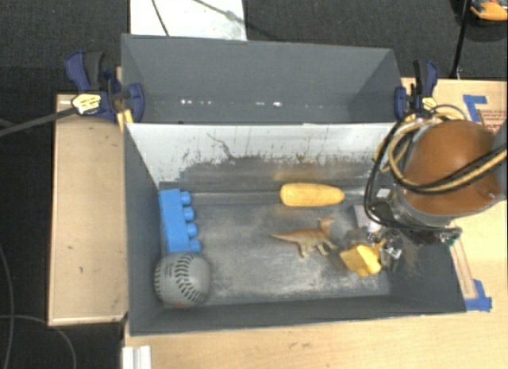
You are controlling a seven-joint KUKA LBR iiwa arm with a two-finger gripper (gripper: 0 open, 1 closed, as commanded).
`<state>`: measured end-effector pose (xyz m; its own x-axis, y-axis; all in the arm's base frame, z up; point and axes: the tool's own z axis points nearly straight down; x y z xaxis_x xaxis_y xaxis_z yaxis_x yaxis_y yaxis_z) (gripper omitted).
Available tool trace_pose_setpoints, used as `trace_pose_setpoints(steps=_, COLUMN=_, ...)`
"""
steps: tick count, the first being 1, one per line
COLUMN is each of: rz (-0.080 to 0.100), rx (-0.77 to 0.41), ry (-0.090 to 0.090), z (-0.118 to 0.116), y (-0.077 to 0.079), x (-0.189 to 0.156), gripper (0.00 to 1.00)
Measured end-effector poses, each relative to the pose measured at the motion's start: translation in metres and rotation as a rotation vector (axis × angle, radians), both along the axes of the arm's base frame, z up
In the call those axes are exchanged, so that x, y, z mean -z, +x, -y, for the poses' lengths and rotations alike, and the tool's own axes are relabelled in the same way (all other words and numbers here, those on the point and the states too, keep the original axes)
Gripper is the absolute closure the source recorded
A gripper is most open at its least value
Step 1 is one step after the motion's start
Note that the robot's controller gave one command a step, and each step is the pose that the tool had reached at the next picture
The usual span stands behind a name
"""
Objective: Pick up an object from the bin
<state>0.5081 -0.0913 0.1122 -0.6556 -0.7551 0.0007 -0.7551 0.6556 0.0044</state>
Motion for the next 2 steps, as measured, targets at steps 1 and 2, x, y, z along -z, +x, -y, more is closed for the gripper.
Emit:
trace_pose_setpoints(steps=1, rz=0.008, rx=0.002, ry=-0.002, z=0.0002, y=0.0015, x=-0.0165, gripper=1.0)
trace_pose_setpoints(steps=2, rz=0.009, rx=0.003, ry=-0.002, z=0.0001, y=0.0017, x=-0.0246, gripper=1.0)
